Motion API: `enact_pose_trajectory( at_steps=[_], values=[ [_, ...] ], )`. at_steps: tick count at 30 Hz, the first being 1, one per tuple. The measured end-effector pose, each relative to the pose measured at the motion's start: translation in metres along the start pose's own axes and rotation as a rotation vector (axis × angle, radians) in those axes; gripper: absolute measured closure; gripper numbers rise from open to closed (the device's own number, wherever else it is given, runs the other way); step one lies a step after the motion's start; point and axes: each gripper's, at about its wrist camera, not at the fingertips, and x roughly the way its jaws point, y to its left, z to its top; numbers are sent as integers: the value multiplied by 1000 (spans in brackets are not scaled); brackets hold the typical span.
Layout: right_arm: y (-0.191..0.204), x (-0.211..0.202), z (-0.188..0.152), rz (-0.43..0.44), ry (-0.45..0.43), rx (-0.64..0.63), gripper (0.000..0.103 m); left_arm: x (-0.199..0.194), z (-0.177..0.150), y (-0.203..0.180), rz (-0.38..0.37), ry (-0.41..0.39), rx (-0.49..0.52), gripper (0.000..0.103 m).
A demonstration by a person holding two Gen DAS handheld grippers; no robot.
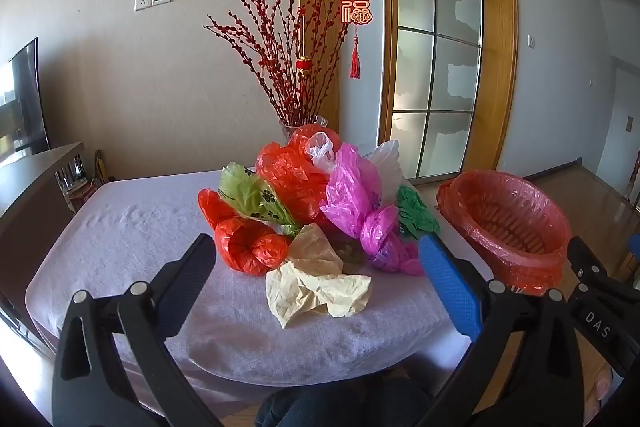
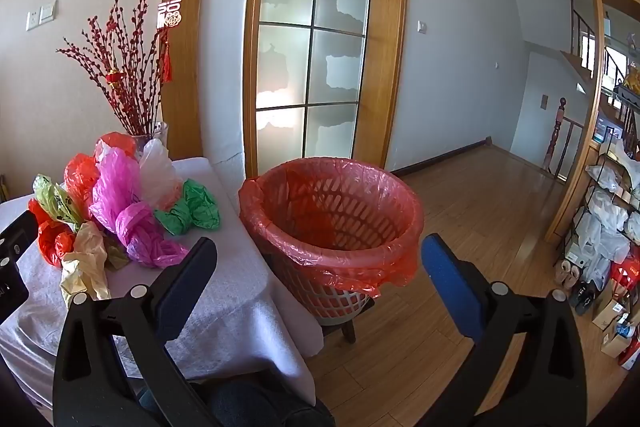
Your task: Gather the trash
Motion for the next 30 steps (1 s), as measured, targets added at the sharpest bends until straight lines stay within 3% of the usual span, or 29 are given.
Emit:
enact_pose_trajectory(
  at_steps=[30],
  values=[
    [0,0,0,1,2,1,2,4,-3,1,-1,11,1,4]
  ],
)
